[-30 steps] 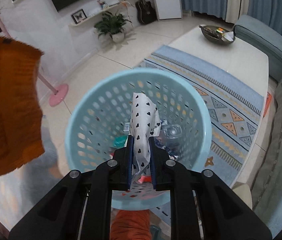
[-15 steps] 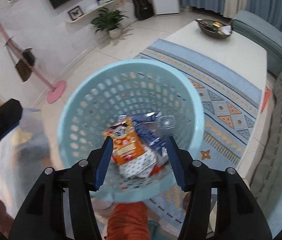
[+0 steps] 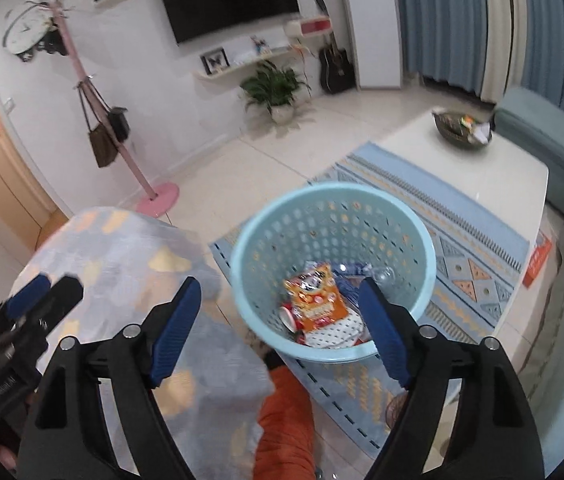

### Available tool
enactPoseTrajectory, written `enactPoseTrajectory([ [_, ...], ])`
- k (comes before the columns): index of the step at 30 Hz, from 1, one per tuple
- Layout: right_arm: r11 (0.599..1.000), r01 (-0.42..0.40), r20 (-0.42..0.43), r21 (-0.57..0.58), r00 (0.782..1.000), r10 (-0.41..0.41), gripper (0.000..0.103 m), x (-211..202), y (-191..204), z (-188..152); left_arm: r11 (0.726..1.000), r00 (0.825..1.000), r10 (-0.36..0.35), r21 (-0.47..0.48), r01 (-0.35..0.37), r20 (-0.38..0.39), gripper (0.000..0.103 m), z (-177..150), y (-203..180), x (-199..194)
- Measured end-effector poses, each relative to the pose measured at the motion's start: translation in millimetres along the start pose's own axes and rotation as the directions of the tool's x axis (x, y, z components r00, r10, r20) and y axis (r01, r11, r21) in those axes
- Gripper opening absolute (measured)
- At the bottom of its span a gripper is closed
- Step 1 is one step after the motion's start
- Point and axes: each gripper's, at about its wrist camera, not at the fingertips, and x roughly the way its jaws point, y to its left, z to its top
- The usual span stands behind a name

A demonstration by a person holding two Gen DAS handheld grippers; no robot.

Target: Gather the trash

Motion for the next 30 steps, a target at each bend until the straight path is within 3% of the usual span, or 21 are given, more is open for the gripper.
enactPoseTrajectory([
  [4,0.999,0.026,0.072,-0.046,0.997,-0.023,0.078,-13,22,-17,0.992,0.987,0.126,-0.01,-0.125,0.096,0.092,-25,26,-36],
  [9,0.994,0.042,0.122,-0.098,0.992,-0.03,0.078,-26,47,-36,0.979,0.963,0.205,-0.026,-0.203,0.173,0.095,-53,41,-59],
  [10,0.992,0.053,0.141,-0.113,0.989,-0.036,0.078,-31,52,-39,0.973,0.954,0.228,-0.031,-0.227,0.194,0.095,-57,43,-62],
  [14,0.982,0.093,0.207,-0.162,0.977,-0.058,0.078,-47,68,-51,0.938,0.886,0.345,-0.087,-0.335,0.309,0.095,-67,50,-75],
  [16,0.977,0.112,0.235,-0.183,0.97,-0.068,0.078,-54,72,-56,0.933,0.872,0.358,-0.107,-0.343,0.332,0.095,-69,54,-78],
  [24,0.978,0.126,0.314,-0.167,0.947,-0.069,0.078,-72,70,-68,0.932,0.874,0.363,-0.135,-0.337,0.323,0.095,-73,66,-84],
  [30,0.98,0.131,0.372,-0.152,0.926,-0.066,0.078,-80,67,-75,0.932,0.87,0.362,-0.106,-0.347,0.336,0.096,-77,60,-84],
])
